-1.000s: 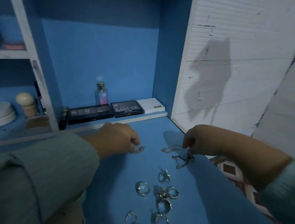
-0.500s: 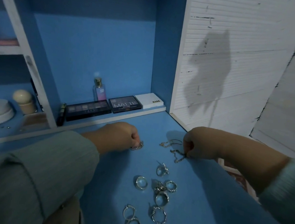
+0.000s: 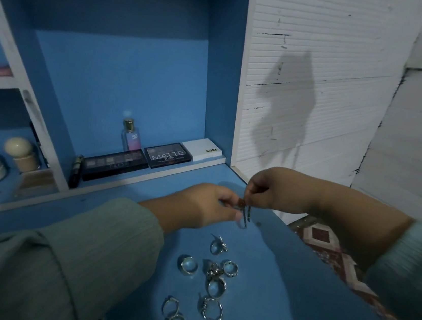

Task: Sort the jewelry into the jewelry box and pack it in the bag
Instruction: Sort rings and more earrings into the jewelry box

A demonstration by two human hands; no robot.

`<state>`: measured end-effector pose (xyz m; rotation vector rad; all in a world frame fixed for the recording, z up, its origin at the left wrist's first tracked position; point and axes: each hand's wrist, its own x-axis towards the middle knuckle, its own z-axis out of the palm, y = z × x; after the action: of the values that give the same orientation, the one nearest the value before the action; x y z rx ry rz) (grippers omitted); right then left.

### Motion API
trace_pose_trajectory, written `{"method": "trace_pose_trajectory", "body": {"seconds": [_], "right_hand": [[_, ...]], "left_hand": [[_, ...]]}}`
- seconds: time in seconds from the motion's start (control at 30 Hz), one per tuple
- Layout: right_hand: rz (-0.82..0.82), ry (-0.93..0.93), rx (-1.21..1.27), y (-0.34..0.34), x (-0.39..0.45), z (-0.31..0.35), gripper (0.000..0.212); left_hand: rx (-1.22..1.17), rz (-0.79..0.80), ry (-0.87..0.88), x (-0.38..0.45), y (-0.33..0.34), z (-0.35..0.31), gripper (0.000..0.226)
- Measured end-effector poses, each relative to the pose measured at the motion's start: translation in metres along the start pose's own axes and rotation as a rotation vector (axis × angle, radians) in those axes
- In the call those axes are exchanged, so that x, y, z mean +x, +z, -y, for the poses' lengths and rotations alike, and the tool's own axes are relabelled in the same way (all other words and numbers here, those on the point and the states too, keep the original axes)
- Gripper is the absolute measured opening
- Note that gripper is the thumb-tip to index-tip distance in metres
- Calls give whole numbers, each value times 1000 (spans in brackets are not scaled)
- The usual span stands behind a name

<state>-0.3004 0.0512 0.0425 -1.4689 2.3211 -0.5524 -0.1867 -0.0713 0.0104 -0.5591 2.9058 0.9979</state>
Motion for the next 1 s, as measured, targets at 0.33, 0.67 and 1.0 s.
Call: {"method": "trace_pose_trajectory", "body": {"seconds": [0.33, 0.67, 1.0], "right_hand": [[-46, 113, 292, 1, 1, 6, 7], [-127, 203, 23, 22, 19, -8, 11], [-145, 238, -269, 42, 45, -23, 22]], "left_hand": [[-160, -175, -71, -4, -12, -5, 2], [-58, -40, -153, 13, -6, 0, 20], [219, -150, -224, 41, 7, 6, 16]]}}
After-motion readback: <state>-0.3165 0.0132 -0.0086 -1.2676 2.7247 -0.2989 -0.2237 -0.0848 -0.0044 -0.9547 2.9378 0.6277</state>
